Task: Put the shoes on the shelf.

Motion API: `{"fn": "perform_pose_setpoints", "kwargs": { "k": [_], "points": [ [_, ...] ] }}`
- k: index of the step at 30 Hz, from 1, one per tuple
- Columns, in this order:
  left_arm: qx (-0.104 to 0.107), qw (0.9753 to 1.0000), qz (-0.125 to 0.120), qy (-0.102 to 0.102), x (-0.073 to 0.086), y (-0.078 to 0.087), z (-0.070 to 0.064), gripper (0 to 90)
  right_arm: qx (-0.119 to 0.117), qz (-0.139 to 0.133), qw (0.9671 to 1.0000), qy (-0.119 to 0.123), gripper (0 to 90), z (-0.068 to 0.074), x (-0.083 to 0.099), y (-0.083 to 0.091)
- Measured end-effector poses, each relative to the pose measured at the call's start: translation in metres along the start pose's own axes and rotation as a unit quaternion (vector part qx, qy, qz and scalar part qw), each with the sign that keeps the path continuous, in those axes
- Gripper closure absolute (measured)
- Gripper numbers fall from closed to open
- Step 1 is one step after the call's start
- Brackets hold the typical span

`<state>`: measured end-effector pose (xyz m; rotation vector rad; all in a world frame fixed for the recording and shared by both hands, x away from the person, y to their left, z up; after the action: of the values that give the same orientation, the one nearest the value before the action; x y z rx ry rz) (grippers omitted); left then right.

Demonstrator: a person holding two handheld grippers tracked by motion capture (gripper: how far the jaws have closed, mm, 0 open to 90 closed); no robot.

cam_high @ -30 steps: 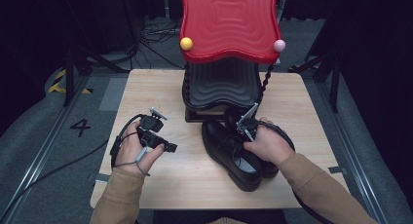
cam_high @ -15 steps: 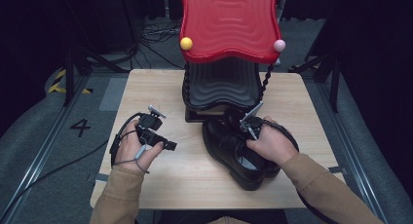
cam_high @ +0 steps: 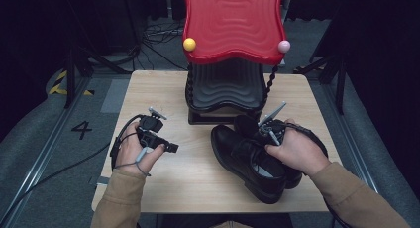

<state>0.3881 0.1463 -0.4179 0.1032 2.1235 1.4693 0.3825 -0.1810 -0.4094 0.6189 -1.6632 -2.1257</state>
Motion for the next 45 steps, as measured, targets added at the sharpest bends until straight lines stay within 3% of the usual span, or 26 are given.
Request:
{"fn": "perform_pose_setpoints", "kwargs": {
  "k": [7, 12, 17, 24, 30, 45],
  "points": [
    [0.000, 1.0000, 0.000, 0.003, 0.001, 0.001, 0.003, 38.1, -0.008, -0.005, 0.9999, 0.006, 81.7, 0.007, 0.013, 0.036],
    [-0.001, 1.0000, -0.001, 0.000, 0.001, 0.002, 0.003, 38.0, -0.009, -0.011, 0.9999, 0.006, 81.6, 0.009, 0.016, 0.057],
    [0.003, 0.9999, -0.007, 0.011, 0.003, 0.005, 0.005, 37.8, -0.004, -0.016, 0.9998, 0.007, 81.6, 0.013, 0.016, 0.075],
    [-0.005, 0.9995, -0.018, 0.026, 0.010, 0.014, 0.013, 37.6, -0.006, -0.026, 0.9995, 0.016, 81.6, 0.020, 0.012, 0.107],
    [-0.008, 0.9987, -0.030, 0.040, 0.020, 0.023, 0.021, 37.6, 0.006, -0.036, 0.9992, 0.017, 81.5, 0.022, 0.007, 0.133],
    [-0.021, 0.9978, -0.043, 0.045, 0.037, 0.027, 0.027, 36.8, 0.007, -0.056, 0.9981, 0.022, 81.5, 0.028, -0.008, 0.200]
  ]
}}
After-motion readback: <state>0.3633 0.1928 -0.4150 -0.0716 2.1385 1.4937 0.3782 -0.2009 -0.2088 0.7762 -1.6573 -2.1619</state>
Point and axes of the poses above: each handheld gripper's, and its own axes: y roughly backward along the jaws, x roughly out of its underside, z roughly to its left, the point moved 6 cm from there along -y, roughly forward along the jaws, and after that the axes turned 2 degrees about -x, right-handed, at the moved point
